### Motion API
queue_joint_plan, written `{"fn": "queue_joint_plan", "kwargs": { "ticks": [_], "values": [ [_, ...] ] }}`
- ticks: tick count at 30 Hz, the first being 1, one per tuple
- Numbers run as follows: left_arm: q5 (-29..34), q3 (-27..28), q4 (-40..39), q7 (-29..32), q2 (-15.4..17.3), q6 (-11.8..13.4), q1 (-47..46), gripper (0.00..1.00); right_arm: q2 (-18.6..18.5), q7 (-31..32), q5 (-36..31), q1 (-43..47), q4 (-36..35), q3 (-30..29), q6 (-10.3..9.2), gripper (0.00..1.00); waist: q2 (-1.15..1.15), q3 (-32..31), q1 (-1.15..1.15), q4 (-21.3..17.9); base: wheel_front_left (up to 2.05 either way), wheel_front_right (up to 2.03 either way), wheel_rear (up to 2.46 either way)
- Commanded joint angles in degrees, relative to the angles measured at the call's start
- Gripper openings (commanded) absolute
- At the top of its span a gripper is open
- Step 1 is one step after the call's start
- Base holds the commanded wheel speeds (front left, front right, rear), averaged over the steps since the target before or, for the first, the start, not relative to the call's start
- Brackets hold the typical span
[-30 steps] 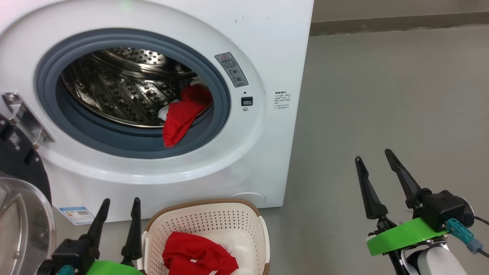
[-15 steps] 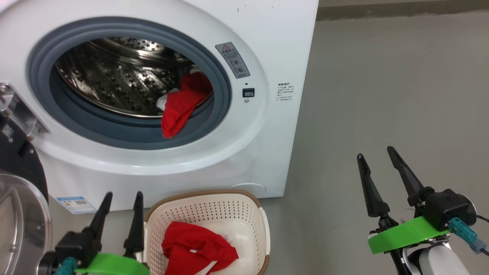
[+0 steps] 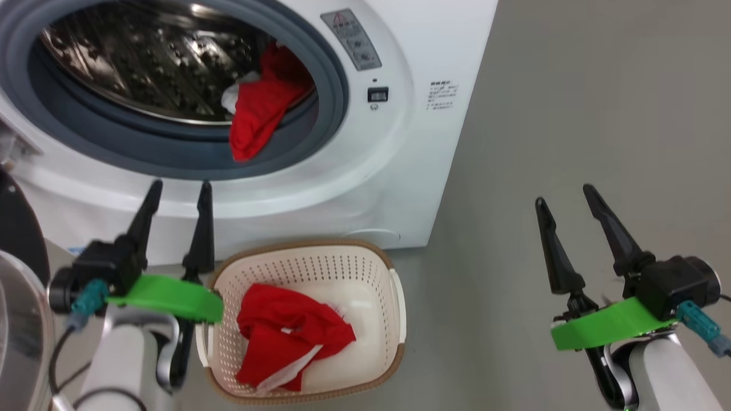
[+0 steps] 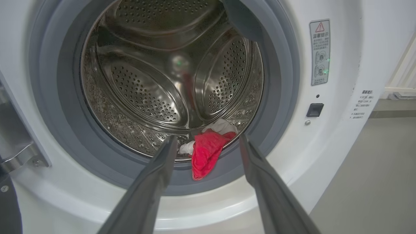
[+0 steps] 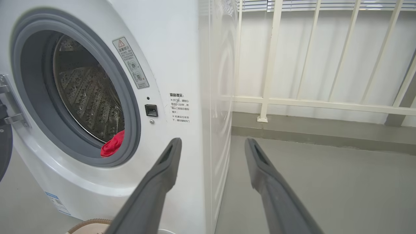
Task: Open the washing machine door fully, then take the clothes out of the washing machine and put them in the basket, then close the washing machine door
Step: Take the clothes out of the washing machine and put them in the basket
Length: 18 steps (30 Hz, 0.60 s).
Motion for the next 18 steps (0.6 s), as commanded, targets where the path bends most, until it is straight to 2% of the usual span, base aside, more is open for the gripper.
{"fn": "queue_joint_plan", "kwargs": {
  "ticks": [1, 9, 18],
  "values": [
    [0.66, 1.4, -0.34, -0.69, 1.8, -0.33, -3.24, 1.0, -0.53, -0.36, -0.23, -2.15, -1.86, 1.52, 0.35, 1.0, 0.0, 4.26, 0.0, 0.24, 0.0, 0.0, 0.0],
    [0.38, 1.17, 3.82, -0.69, 2.7, -0.35, -14.46, 1.0, -1.28, -0.36, -0.48, -5.3, -2.79, 1.9, 0.35, 1.0, 0.0, 11.09, 0.0, -0.59, 0.0, 0.0, 0.0],
    [0.79, 2.72, 12.54, -0.69, 3.81, -0.35, -27.26, 1.0, -1.39, -0.36, -0.44, -7.96, -3.5, 2.43, 0.35, 1.0, 0.0, 17.22, 0.0, -2.47, 0.0, 0.0, 0.0]
  ]
}}
